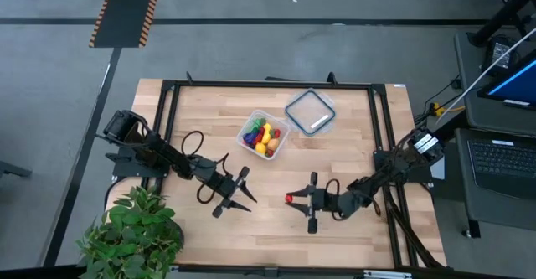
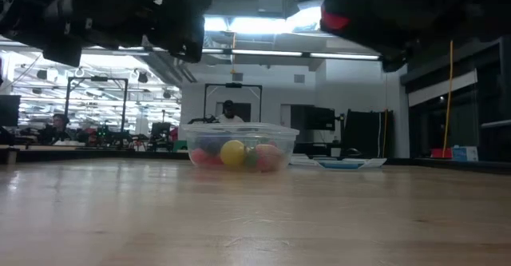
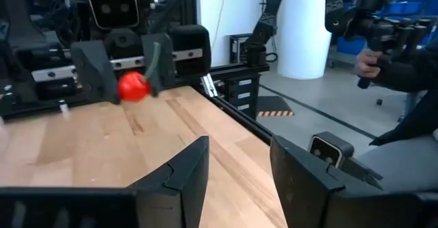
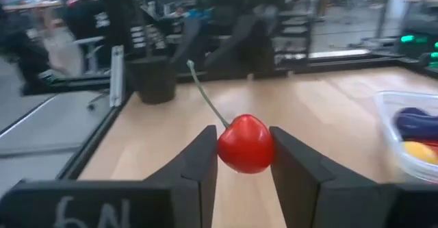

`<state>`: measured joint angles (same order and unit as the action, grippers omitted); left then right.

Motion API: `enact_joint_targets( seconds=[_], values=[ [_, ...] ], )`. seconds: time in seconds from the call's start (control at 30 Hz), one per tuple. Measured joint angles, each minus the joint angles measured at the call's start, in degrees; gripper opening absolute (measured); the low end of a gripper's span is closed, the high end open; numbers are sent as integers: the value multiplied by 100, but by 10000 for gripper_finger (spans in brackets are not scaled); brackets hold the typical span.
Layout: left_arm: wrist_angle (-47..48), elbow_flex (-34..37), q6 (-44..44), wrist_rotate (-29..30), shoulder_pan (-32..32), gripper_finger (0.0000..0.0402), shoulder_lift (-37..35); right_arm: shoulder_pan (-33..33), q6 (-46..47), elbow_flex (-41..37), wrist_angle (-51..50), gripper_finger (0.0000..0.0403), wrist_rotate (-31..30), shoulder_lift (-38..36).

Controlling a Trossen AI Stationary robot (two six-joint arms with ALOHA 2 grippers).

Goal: Pick and placing Produce into tupperware
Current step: Put the red cherry into the transparent container

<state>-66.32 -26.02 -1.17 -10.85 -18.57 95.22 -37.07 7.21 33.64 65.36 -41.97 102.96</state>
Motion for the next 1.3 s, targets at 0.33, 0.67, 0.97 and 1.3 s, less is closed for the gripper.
enact_joint_targets(
  seconds=[0.33, 0.67, 0.97, 1.3],
  values=[
    [-33, 0, -59, 162, 529, 149, 0, 920, -597, -30, -20, 114, 1216, 0],
    [-31, 0, -120, 1908, 1095, 149, 0, 2143, -600, -34, -166, 114, 1507, 0],
    [151, 23, -363, 2127, 1517, 149, 0, 3049, -720, 378, -1222, 114, 1502, 1],
    [-1049, 961, -241, 2229, 1783, 149, -152, 3711, -1053, 1358, -3195, 114, 2467, 2]
  ],
)
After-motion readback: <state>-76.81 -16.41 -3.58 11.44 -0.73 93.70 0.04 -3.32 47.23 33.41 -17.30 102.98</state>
